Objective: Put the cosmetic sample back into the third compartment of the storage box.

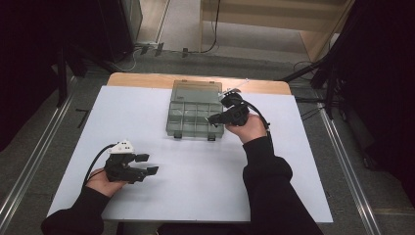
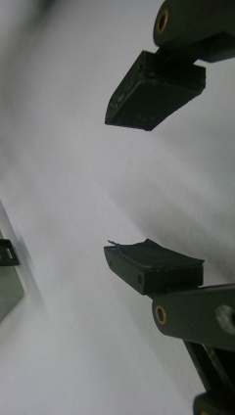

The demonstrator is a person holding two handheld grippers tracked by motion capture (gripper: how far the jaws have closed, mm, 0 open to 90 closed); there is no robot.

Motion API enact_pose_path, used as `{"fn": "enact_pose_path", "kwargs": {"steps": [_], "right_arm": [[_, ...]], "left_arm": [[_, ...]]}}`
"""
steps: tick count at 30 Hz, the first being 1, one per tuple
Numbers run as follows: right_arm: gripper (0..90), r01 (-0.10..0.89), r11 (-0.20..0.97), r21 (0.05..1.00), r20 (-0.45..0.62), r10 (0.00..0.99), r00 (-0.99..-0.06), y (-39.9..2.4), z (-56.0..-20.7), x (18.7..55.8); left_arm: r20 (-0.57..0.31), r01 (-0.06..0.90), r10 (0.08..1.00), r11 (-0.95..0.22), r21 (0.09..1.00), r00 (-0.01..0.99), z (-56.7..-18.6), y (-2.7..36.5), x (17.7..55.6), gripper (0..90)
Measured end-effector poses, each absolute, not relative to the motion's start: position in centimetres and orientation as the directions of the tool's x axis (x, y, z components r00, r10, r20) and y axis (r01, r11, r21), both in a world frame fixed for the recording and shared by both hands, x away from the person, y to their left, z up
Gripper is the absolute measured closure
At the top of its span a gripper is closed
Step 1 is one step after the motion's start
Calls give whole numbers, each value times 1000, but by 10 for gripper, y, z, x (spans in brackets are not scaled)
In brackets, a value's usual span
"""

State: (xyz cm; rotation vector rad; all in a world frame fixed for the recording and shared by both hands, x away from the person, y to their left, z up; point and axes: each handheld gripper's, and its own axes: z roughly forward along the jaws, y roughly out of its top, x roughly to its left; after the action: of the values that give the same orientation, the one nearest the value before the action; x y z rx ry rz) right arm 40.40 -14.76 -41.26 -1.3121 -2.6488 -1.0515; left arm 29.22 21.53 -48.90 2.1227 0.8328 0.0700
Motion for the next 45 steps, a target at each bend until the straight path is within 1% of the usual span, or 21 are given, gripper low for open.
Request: {"fn": "enact_pose_path", "kwargs": {"steps": [7, 13, 18, 37, 45], "right_arm": [[820, 702, 421, 574, 277, 707, -650, -144, -411, 415], [820, 695, 420, 583, 263, 712, -651, -144, -410, 423], [820, 694, 422, 583, 250, 719, -648, -140, -412, 429], [818, 703, 442, 558, 214, 741, -636, -120, -433, 458], [818, 710, 398, 581, 220, 763, -608, -125, -445, 471]], "left_arm": [[-235, 550, 593, -429, 717, 770, -493, 219, 294, 338], [-220, 544, 597, -441, 714, 772, -494, 220, 289, 338], [-235, 557, 600, -431, 710, 765, -496, 223, 287, 338], [-233, 554, 601, -428, 714, 765, -498, 227, 276, 338], [-232, 560, 612, -420, 714, 756, -498, 229, 274, 338]]}}
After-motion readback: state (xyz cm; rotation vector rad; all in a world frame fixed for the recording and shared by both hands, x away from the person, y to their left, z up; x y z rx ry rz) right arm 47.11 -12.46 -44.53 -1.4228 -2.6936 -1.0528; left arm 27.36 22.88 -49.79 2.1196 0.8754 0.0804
